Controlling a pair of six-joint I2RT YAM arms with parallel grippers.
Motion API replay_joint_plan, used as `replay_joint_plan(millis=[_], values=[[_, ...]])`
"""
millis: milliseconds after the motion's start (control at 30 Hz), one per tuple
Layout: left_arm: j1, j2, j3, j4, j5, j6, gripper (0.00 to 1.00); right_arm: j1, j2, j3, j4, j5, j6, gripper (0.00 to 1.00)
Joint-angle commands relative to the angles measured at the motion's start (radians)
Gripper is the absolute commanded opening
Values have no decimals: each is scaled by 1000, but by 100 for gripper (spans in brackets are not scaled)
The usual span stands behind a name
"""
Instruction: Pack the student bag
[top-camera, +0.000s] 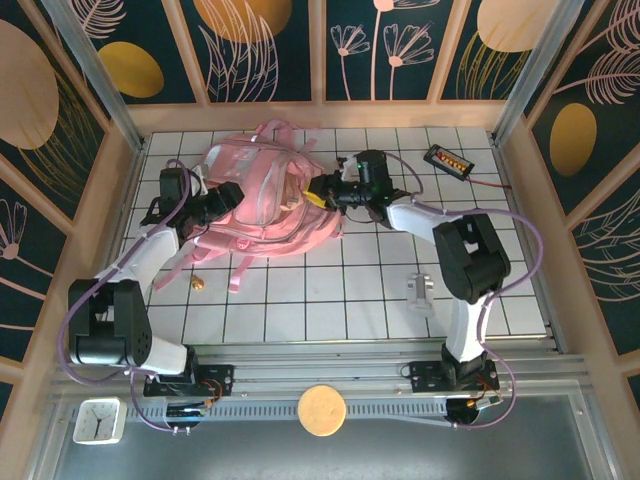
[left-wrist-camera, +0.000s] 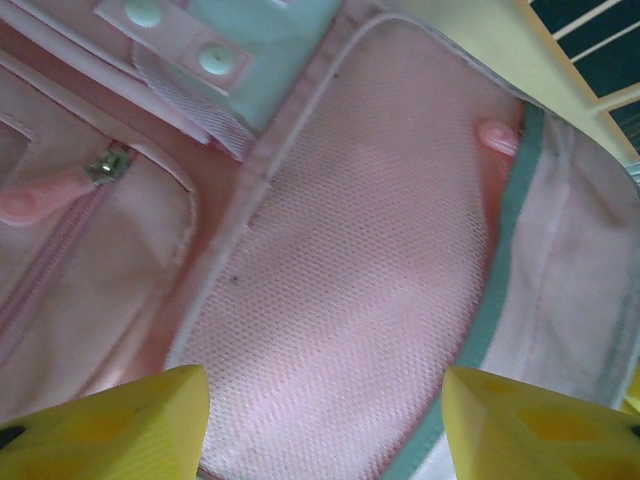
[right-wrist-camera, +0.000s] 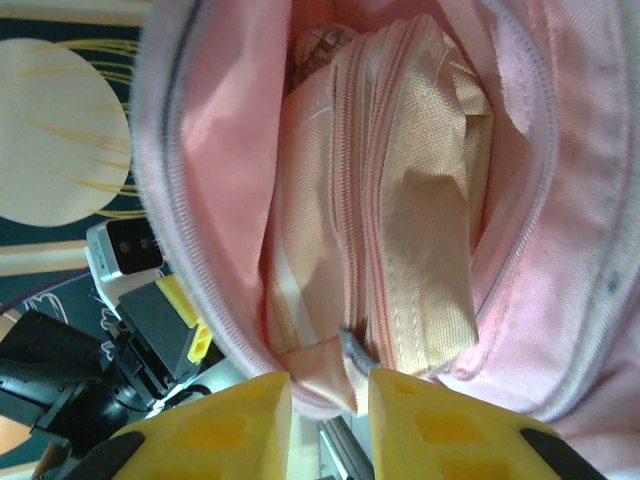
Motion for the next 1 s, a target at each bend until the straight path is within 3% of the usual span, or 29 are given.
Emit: replay_joint_plan(millis=[0, 133, 467, 767, 967], values=[[22, 47, 2, 60, 51, 56, 67, 24, 74, 73, -5, -73, 35, 26], [24, 117, 16, 99, 102, 94, 71, 42, 136, 135, -31, -90, 24, 20], [24, 292, -21, 308, 283, 73, 68, 73, 315, 333, -89, -113, 3, 14], [22, 304, -8, 272, 327, 132, 67, 139, 510, 640, -197, -126, 20, 13], [16, 312, 28, 205, 317, 171, 67, 198, 590, 820, -385, -125, -70, 13]])
